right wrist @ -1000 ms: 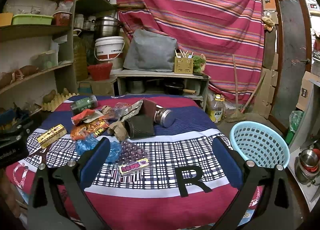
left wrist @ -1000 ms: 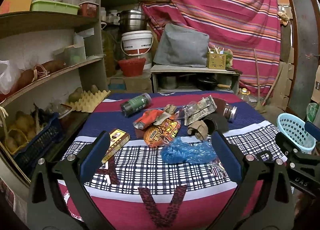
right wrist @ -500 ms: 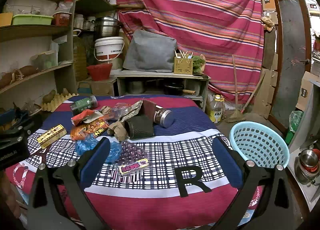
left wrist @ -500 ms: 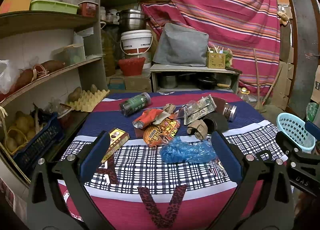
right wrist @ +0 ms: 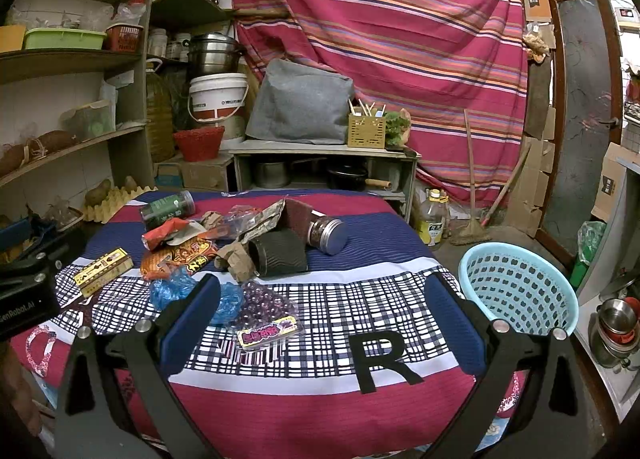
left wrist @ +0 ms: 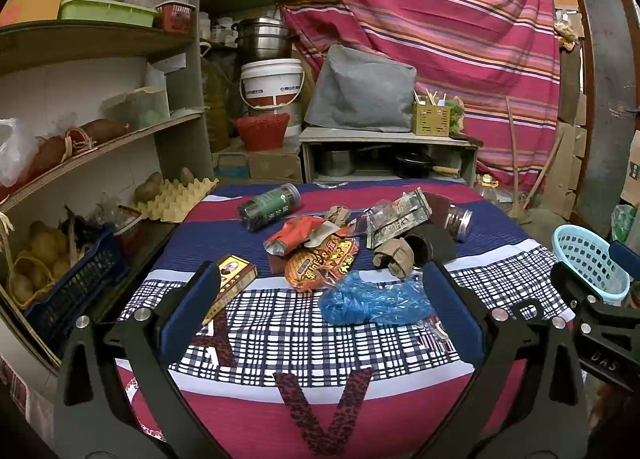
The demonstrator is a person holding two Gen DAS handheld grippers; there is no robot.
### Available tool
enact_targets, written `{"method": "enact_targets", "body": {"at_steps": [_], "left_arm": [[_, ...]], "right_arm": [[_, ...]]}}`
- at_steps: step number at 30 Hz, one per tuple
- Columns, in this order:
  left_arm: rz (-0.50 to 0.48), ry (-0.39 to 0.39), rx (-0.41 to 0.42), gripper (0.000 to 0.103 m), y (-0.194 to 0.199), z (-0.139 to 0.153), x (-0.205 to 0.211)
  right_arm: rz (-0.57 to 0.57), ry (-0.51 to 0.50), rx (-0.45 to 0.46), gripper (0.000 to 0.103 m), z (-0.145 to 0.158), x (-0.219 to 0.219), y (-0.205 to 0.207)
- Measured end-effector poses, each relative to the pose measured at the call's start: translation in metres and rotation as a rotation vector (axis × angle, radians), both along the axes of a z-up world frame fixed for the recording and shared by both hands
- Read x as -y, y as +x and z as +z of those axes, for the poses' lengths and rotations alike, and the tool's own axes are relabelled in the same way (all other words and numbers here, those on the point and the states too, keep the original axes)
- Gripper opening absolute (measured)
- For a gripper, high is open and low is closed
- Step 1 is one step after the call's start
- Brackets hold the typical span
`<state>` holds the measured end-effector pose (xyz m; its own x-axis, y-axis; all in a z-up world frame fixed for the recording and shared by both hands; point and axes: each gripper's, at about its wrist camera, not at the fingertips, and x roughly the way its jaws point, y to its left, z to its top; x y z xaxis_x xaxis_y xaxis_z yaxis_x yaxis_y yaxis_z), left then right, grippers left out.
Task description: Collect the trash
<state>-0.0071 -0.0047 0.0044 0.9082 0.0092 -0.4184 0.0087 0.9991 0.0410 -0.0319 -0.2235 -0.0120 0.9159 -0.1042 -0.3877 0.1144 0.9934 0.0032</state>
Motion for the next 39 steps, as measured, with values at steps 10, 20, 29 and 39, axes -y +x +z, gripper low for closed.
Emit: {"method": "enact_targets", "body": {"at_steps": [10,20,29,39], "left_arm": [[-0.001,0.000,-0.001,0.098,-0.0001,0.0000,0.0005],[-0.001,0.001,-0.001,0.098,0.0000,-0.0001,0.0004],[0.000,0.001,-0.001,0.098,0.0001,-0.0001,0.0001],[0.000,-0.001,0.000,0.098,-0.0004,-0.0011,0.0003]], "right_arm": [[-0.001,-0.001,0.000,0.099,-0.0005,-0.0001,-0.0003],[0.000,-0.001,0.002,0.099,0.0008,0.0002,-0.0005],[0.000,-0.002,0.003,0.099,0.0011,-0.0006,-0.0003],[0.001,-0.001,0.004,0.099,0.0026,0.0006,-0.0011]]}}
